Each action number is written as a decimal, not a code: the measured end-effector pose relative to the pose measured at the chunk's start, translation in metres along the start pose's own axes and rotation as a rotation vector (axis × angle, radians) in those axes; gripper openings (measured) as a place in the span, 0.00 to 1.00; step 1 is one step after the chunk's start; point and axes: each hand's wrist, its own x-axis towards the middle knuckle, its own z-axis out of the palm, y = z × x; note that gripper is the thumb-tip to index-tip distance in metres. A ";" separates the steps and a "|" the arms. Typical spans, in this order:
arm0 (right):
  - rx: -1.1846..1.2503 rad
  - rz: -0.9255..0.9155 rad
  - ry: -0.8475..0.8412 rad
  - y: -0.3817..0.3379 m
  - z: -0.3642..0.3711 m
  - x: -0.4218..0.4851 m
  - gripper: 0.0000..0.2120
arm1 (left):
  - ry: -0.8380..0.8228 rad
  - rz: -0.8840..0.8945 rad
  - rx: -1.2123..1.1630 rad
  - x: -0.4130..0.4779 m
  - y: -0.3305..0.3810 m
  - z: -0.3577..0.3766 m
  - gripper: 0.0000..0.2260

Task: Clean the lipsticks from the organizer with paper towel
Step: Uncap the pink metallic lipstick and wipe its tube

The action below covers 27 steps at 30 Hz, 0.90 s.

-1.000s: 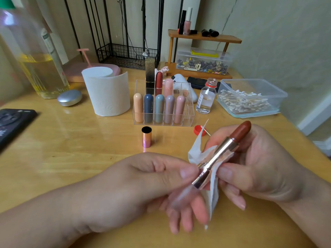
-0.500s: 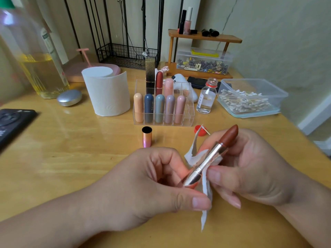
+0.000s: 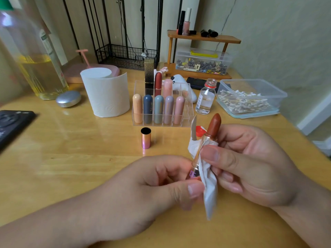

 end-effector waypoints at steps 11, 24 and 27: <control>-0.077 -0.056 0.029 0.000 0.001 -0.001 0.11 | 0.123 0.005 -0.059 -0.001 -0.006 0.001 0.05; -0.191 -0.104 0.025 0.000 0.007 -0.003 0.03 | 0.248 0.012 -0.063 0.002 -0.008 0.003 0.14; -0.201 -0.110 0.025 -0.001 0.007 -0.003 0.03 | 0.176 0.027 -0.101 0.002 -0.008 0.002 0.08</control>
